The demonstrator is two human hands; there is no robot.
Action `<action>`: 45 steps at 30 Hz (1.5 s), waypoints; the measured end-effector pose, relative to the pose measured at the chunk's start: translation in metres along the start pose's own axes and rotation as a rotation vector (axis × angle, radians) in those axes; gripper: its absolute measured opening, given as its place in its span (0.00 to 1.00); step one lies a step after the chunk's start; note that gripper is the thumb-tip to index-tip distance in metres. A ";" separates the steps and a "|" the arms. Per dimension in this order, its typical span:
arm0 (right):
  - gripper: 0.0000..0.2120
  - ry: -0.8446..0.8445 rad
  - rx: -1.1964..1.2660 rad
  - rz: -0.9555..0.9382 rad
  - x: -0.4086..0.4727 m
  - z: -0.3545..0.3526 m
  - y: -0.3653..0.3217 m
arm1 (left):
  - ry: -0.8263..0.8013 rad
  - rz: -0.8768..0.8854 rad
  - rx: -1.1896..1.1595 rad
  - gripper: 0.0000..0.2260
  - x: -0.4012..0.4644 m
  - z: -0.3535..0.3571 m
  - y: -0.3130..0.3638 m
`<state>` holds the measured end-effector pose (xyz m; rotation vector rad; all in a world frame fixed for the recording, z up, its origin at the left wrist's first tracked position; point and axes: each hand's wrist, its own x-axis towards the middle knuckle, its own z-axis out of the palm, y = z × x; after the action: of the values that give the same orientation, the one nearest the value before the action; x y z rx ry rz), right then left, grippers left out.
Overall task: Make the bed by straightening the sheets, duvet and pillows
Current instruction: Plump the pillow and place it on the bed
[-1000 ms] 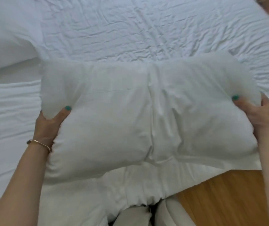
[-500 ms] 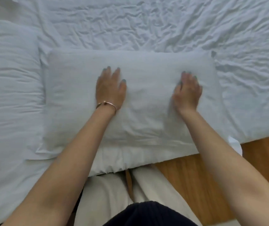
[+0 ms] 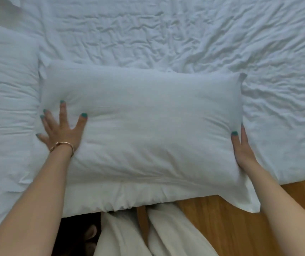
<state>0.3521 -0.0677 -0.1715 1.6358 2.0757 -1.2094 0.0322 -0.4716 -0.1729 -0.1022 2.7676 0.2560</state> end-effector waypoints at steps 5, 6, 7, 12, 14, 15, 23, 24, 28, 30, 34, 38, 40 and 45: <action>0.37 0.067 0.326 -0.133 0.010 -0.007 -0.030 | -0.185 -0.143 -0.354 0.57 0.041 -0.030 -0.020; 0.42 0.056 0.350 -0.160 0.014 -0.011 -0.037 | -0.212 -0.157 -0.412 0.60 0.047 -0.033 -0.025; 0.47 0.035 0.366 -0.175 0.018 -0.015 -0.042 | -0.234 -0.167 -0.447 0.60 0.053 -0.034 -0.028; 0.58 0.022 0.320 -0.197 0.023 -0.001 -0.051 | -0.198 -0.168 -0.482 0.53 0.061 -0.029 -0.032; 0.56 0.065 0.352 -0.233 0.013 0.006 -0.056 | -0.140 -0.123 -0.521 0.53 0.050 -0.030 -0.028; 0.55 0.090 0.387 -0.267 0.004 0.008 -0.060 | -0.099 -0.102 -0.547 0.51 0.039 -0.034 -0.025; 0.44 0.214 0.386 -0.734 -0.091 -0.037 -0.187 | 0.243 0.054 -0.845 0.19 -0.080 -0.135 -0.048; 0.43 0.204 0.380 -0.795 -0.104 -0.043 -0.210 | 0.295 0.027 -0.889 0.19 -0.094 -0.147 -0.061; 0.42 0.083 0.323 -1.015 -0.158 -0.037 -0.304 | 0.507 -0.091 -0.996 0.35 -0.132 -0.195 -0.128; 0.42 0.005 0.268 -1.104 -0.184 -0.009 -0.350 | 0.613 -0.135 -1.016 0.33 -0.144 -0.216 -0.160; 0.43 -0.155 0.184 -1.228 -0.243 0.069 -0.428 | 0.791 -0.257 -1.059 0.33 -0.161 -0.247 -0.235; 0.44 -0.284 0.078 -1.353 -0.312 0.153 -0.509 | 0.918 -0.426 -1.155 0.33 -0.170 -0.254 -0.317; 0.44 -0.326 0.030 -1.426 -0.352 0.197 -0.558 | 1.007 -0.471 -1.197 0.30 -0.169 -0.259 -0.347; 0.42 -0.303 -0.235 -1.463 -0.426 0.309 -0.692 | 1.154 -0.631 -1.352 0.31 -0.143 -0.270 -0.408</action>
<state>-0.2068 -0.6094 0.2159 -0.4285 2.9338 -1.2174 0.1150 -0.9178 0.0593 -1.8365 2.5395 2.3419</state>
